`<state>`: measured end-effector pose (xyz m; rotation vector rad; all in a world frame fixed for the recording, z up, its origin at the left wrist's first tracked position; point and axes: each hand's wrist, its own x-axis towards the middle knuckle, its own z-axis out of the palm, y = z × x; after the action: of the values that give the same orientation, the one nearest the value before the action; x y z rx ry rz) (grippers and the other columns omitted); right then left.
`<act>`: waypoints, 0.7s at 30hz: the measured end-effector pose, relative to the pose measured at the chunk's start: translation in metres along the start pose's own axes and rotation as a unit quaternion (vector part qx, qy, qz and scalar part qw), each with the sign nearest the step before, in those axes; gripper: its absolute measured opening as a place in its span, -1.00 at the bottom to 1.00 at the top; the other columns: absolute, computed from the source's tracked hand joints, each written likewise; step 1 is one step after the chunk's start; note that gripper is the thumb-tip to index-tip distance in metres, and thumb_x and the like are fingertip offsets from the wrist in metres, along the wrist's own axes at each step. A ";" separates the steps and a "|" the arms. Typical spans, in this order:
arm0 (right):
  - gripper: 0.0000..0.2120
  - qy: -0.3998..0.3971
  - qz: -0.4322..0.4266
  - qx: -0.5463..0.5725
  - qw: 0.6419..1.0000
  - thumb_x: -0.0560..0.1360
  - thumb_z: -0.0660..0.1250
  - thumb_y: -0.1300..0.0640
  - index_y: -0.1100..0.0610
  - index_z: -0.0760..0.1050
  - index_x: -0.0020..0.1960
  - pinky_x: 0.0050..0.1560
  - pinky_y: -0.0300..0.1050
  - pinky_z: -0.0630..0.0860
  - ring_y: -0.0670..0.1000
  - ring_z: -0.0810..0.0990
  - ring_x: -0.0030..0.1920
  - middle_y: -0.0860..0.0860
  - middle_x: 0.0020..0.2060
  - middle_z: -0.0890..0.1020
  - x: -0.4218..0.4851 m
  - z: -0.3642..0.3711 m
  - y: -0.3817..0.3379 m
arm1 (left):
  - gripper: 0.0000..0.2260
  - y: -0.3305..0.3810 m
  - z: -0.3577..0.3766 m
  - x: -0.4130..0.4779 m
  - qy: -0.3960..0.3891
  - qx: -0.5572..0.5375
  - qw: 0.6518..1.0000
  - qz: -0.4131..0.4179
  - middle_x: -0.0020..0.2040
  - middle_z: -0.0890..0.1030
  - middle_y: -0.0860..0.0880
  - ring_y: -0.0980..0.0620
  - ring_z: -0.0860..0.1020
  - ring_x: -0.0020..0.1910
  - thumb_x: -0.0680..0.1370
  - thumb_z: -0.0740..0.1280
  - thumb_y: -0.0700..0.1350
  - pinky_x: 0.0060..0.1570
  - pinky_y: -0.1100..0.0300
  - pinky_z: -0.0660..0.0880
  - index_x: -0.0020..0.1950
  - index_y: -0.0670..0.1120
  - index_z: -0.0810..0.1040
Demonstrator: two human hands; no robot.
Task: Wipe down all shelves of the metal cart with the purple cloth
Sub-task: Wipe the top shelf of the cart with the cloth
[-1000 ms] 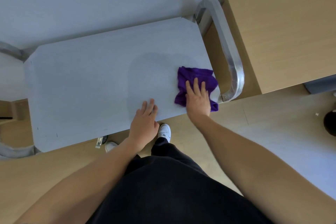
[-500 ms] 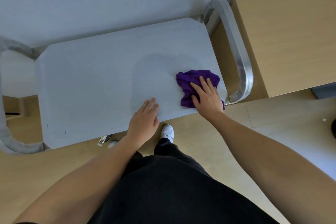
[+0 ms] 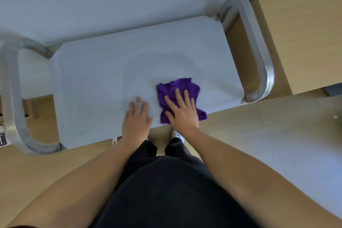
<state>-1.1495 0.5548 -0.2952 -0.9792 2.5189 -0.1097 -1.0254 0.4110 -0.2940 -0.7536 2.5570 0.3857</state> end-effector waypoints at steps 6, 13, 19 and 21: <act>-0.47 0.002 0.060 -0.002 0.998 0.62 0.05 -0.11 -0.15 -0.03 0.54 0.52 0.10 -0.04 0.13 -0.10 0.55 -0.02 0.57 -0.05 0.011 -0.006 0.018 | -0.44 -0.015 -0.015 0.000 -0.001 -0.001 0.998 0.062 0.63 -0.14 -0.03 -0.08 -0.04 0.60 0.68 0.09 0.01 0.38 0.07 0.37 0.62 0.00 -0.07; -0.50 0.034 0.148 0.018 0.988 0.62 0.07 -0.02 -0.13 0.05 0.54 0.51 0.18 0.03 0.23 -0.06 0.54 0.05 0.56 0.00 0.010 -0.011 0.024 | -0.44 -0.035 -0.024 -0.003 -0.022 -0.037 0.993 0.111 0.60 -0.24 0.13 0.11 -0.15 0.59 0.68 0.10 -0.07 0.21 0.17 0.47 0.62 -0.01 -0.10; -0.49 -0.010 0.007 0.011 1.000 0.63 0.06 -0.02 -0.17 -0.02 0.54 0.52 0.14 -0.12 0.18 -0.20 0.54 0.01 0.56 -0.12 0.004 0.019 -0.073 | -0.40 -0.048 -0.022 -0.002 -0.013 -0.072 0.990 0.121 0.62 -0.16 0.14 0.11 -0.12 0.59 0.65 0.20 -0.07 0.29 0.08 0.46 0.62 -0.03 -0.01; -0.49 0.002 0.002 0.010 1.000 0.63 0.07 -0.03 -0.14 0.01 0.54 0.53 0.14 -0.06 0.15 -0.15 0.55 0.00 0.57 -0.07 0.005 0.018 -0.066 | -0.40 -0.057 -0.026 -0.003 -0.010 -0.081 0.990 0.119 0.62 -0.12 0.14 0.13 -0.09 0.59 0.65 0.20 -0.07 0.30 0.09 0.43 0.62 -0.03 -0.02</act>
<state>-1.1038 0.5035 -0.2987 -0.9672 2.5185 -0.1371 -0.9992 0.3562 -0.2780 -0.4954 2.6268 0.6808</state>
